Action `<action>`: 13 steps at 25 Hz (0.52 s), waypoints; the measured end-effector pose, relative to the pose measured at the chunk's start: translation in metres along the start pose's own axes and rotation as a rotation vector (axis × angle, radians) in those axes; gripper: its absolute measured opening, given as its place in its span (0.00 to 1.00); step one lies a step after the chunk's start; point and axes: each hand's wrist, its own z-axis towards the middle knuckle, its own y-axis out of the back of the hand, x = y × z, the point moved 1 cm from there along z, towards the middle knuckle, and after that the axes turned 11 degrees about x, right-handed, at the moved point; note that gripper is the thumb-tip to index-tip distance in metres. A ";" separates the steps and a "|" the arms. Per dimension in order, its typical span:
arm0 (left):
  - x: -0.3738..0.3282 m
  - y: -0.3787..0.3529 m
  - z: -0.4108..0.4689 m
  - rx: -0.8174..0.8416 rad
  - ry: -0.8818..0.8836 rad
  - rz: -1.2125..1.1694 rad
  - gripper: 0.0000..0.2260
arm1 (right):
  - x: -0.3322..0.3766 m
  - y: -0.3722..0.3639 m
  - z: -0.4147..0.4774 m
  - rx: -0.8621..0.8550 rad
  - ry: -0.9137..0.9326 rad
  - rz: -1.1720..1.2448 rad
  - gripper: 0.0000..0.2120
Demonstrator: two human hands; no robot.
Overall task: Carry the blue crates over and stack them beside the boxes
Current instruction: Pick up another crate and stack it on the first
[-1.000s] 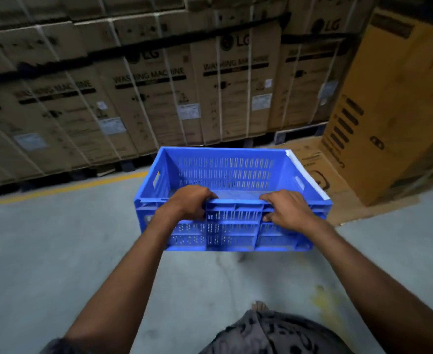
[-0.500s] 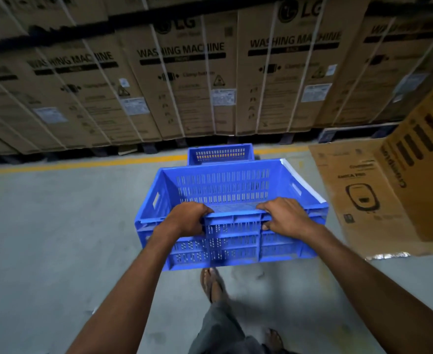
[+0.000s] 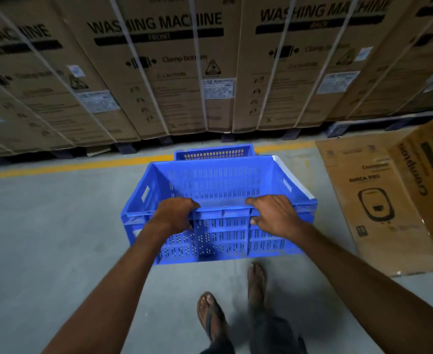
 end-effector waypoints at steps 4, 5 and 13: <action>0.016 0.006 0.109 -0.106 0.055 -0.003 0.18 | -0.052 -0.011 0.114 -0.048 0.011 -0.061 0.16; 0.025 0.003 0.137 -0.119 0.069 -0.005 0.20 | -0.060 -0.017 0.142 -0.051 0.012 -0.063 0.16; 0.069 -0.036 0.355 -0.317 0.132 -0.069 0.18 | -0.147 -0.085 0.351 -0.200 0.044 -0.166 0.13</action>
